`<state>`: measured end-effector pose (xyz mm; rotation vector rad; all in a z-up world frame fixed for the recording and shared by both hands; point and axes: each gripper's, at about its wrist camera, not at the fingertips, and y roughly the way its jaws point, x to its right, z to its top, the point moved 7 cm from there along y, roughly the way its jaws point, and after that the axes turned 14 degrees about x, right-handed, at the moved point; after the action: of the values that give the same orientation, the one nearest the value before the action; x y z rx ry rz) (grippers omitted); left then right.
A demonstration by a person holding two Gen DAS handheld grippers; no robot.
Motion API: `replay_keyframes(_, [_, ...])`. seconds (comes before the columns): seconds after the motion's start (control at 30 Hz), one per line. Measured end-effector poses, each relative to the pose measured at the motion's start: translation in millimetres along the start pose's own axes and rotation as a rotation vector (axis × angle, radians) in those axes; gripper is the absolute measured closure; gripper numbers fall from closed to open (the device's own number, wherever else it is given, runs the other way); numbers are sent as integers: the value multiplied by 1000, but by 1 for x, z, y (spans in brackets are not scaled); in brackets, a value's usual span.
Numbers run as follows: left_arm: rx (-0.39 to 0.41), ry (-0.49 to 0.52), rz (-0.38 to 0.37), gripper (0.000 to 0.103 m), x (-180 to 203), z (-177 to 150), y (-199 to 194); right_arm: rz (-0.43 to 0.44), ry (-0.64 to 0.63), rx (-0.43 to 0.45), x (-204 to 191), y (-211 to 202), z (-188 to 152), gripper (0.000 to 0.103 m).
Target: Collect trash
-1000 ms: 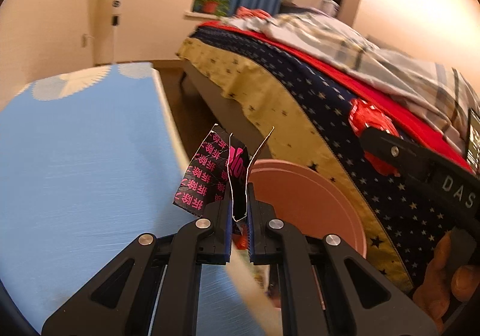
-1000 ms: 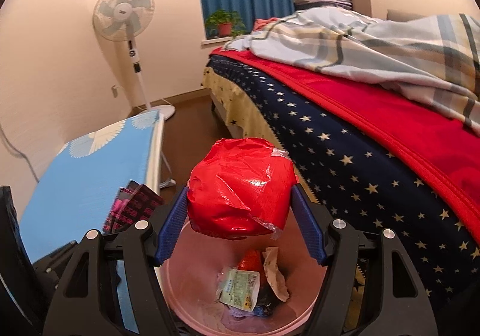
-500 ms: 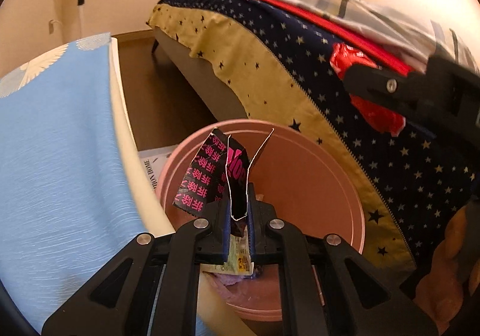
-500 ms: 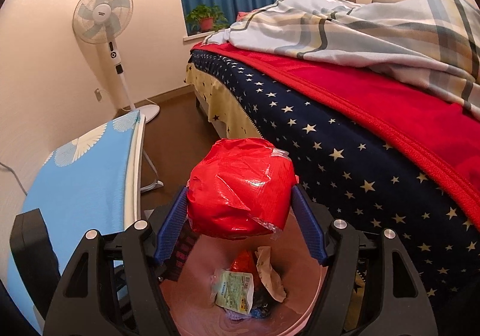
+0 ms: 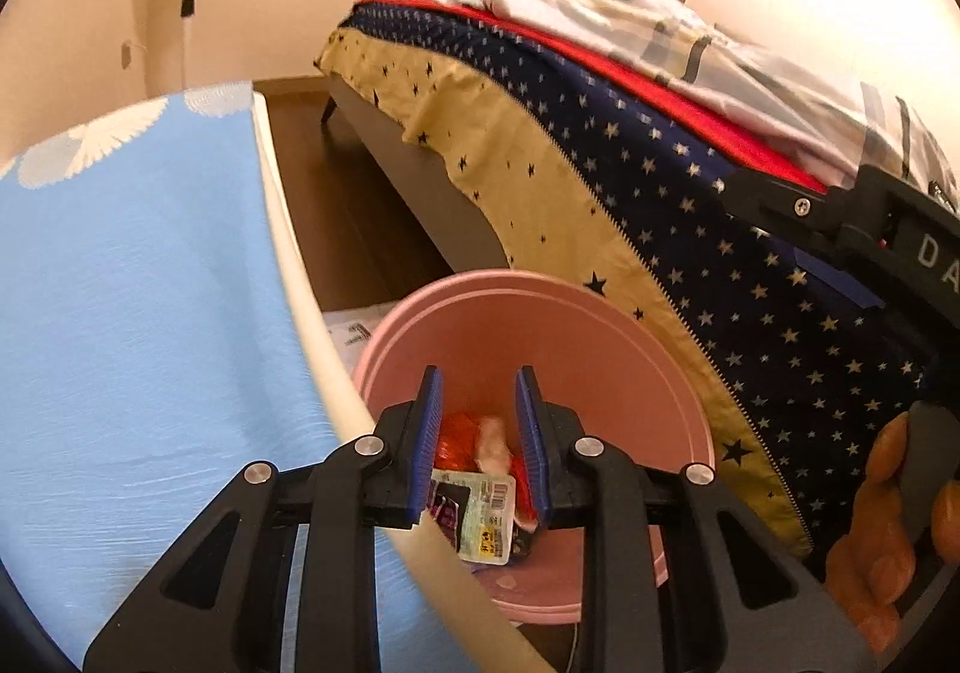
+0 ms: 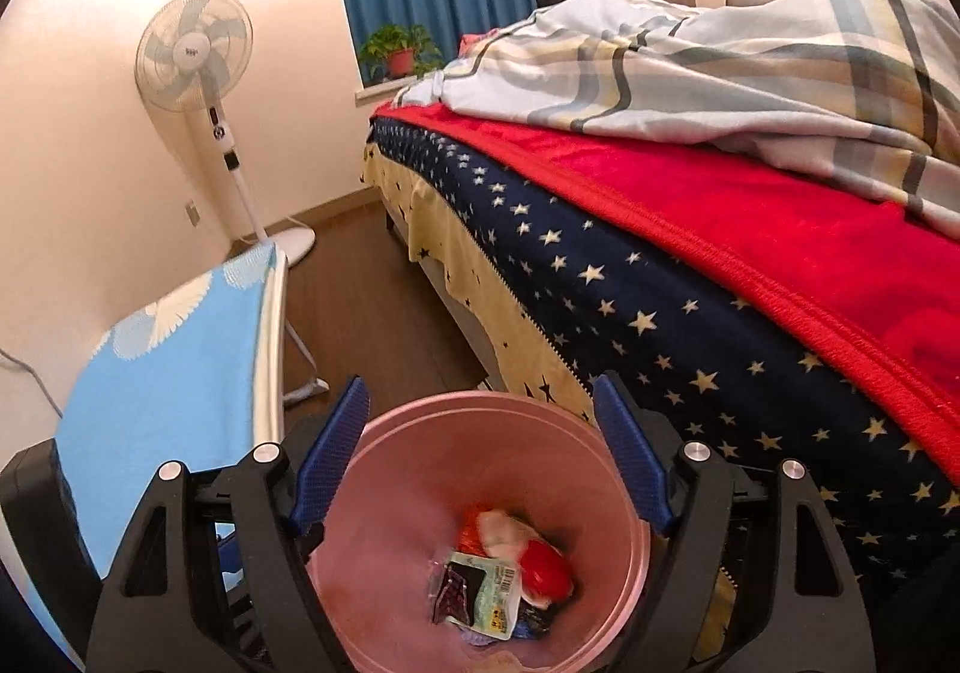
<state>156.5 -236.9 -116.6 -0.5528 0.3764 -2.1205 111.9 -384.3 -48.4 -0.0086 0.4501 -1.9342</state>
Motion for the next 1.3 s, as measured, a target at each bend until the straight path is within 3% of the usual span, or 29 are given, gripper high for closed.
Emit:
replay_keyframes(0.17, [73, 7, 33, 77, -4, 17, -31, 55, 10, 53, -5, -26, 20, 26])
replay_keyframes(0.23, [113, 24, 63, 66, -4, 24, -48, 101, 5, 79, -12, -41, 31, 23])
replay_keyframes(0.4, [191, 22, 121, 49, -10, 38, -88, 227, -22, 170, -29, -92, 58, 10])
replay_keyframes(0.5, [223, 28, 173, 39, -14, 43, -115, 285, -37, 175, -34, -114, 60, 5])
replay_keyframes(0.63, [273, 13, 235, 26, -19, 53, -152, 354, -82, 143, -44, -137, 46, 5])
replay_keyframes(0.77, [299, 44, 307, 22, -22, 61, -188, 372, -120, 119, -51, -151, 32, 5])
replay_keyframes(1.0, [292, 39, 443, 10, -42, 38, -245, 370, -177, 57, -66, -158, -5, 5])
replay_keyframes(1.2, [295, -77, 569, 9, -78, 9, -257, 379, -216, 30, -80, -156, -26, 5])
replay_keyframes(1.3, [284, -101, 579, 8, -84, 4, -254, 384, -235, 12, -85, -154, -36, 5])
